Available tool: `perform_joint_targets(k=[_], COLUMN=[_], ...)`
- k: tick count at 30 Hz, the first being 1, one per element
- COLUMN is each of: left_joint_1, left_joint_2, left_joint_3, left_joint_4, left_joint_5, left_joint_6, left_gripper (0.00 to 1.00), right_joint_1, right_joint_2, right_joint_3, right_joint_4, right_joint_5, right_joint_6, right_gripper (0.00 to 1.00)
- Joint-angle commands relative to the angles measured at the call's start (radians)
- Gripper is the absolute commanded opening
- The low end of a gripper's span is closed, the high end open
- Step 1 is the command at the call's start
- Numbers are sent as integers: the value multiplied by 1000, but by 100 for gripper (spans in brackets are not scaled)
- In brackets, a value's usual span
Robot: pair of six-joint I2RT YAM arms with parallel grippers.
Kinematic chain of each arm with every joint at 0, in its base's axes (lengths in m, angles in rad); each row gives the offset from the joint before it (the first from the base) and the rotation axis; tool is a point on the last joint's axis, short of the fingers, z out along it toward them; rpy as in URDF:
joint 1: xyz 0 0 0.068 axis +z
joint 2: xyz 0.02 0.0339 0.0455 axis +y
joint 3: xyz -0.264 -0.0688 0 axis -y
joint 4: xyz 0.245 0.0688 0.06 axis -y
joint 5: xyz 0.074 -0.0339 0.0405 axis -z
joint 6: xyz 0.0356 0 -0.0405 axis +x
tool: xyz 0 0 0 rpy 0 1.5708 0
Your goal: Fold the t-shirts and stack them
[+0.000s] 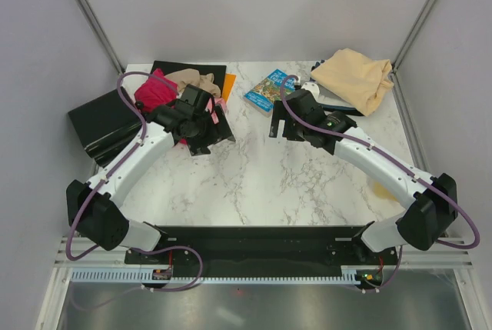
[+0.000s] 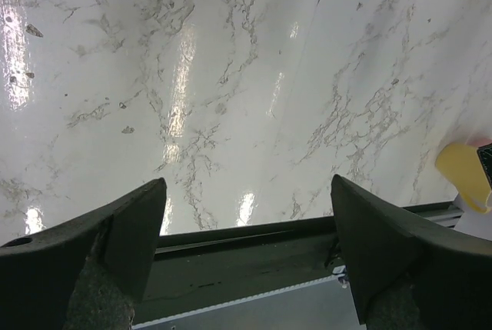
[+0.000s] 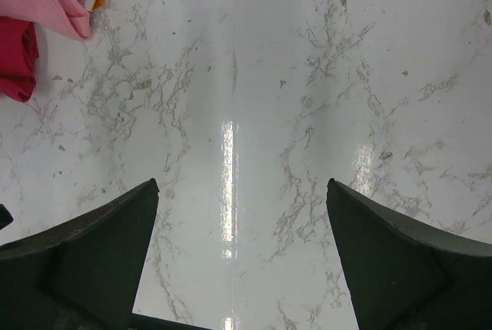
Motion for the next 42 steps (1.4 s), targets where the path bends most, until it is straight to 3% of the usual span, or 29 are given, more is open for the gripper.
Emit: perform_joint_targets(k=[1,20,23,24,26,29,32,35,42], left_joint_1=[-1,8,34,51,154,354,460,491,563], left_joint_2=[-33,-13,-27,-39,-96,-205,-251,-242,-219], left_joint_3=[-13,-17,22,35,46,-11,-22,30,171], left_joint_4=[26,15,-60,-97,-163,-133,-111,-134,-186], left_joint_5=[13,12,-126,-246,-320,-306,-315,-317,-442], left_joint_6=[7,5,5,-11,-36,-42,19,30,34], left_gripper=[96,100,100,100,100,100,99,98,95], right_joint_1=[-4,-4,-4,-2,-4,-4,-2,1,1], right_joint_2=[-4,32,61,65,62,63,94,162,394], right_joint_3=[11,31,50,54,53,51,56,123,558], right_joint_4=[3,10,-8,-11,-11,-1,62,58,-57], right_joint_5=[1,-32,-44,-44,-42,-51,-172,-236,-292], right_joint_6=[2,-29,-35,-35,-41,-52,-122,-184,-343], right_gripper=[98,98,98,98,98,98,98,97,94])
